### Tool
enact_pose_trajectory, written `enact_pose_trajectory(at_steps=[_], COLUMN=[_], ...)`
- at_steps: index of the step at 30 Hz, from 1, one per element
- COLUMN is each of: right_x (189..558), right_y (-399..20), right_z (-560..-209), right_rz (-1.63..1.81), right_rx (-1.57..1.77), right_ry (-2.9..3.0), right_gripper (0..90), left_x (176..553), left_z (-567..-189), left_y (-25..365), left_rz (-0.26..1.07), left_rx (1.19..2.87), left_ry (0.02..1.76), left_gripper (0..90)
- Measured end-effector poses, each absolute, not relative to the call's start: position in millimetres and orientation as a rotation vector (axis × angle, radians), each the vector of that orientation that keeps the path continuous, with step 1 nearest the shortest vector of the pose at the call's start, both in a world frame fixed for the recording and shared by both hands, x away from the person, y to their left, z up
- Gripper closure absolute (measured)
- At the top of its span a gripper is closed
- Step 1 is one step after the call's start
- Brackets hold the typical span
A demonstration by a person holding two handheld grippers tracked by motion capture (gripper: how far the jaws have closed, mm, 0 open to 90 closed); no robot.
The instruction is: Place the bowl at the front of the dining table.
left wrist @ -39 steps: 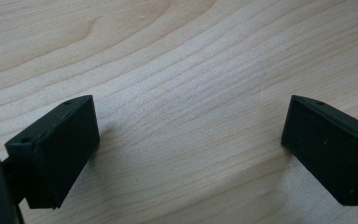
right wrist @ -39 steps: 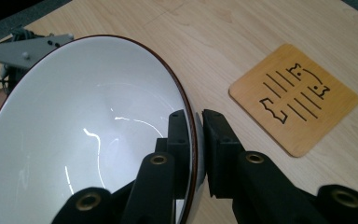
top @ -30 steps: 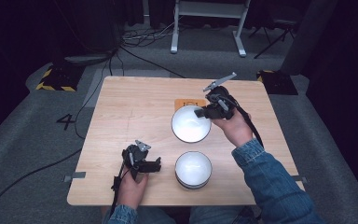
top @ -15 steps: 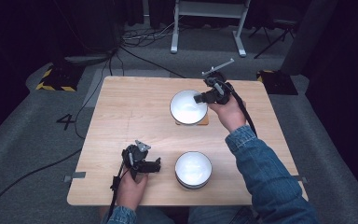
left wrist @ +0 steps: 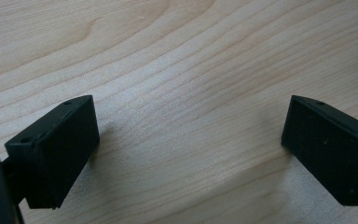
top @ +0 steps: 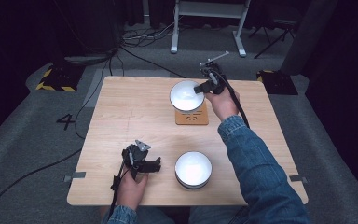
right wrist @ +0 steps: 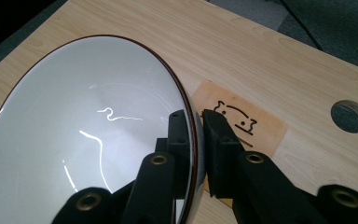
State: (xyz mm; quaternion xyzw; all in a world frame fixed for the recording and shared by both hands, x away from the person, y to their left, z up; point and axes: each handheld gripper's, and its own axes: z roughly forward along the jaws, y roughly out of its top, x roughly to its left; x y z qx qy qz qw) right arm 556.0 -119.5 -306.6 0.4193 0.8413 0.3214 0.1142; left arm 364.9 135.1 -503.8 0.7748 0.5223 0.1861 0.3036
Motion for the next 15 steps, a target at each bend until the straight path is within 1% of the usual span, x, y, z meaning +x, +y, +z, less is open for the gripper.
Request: enact_pose_trajectory(at_steps=[15], right_x=[589], right_y=[-124], right_z=[-314], right_rz=[0.903], right_rx=[1.41], right_ry=[2.359], right_gripper=[81.9], left_x=[365], left_z=[-504], left_y=[135], left_rz=[0.491], left_rx=[2.048], left_ry=[1.386], left_gripper=[4.1])
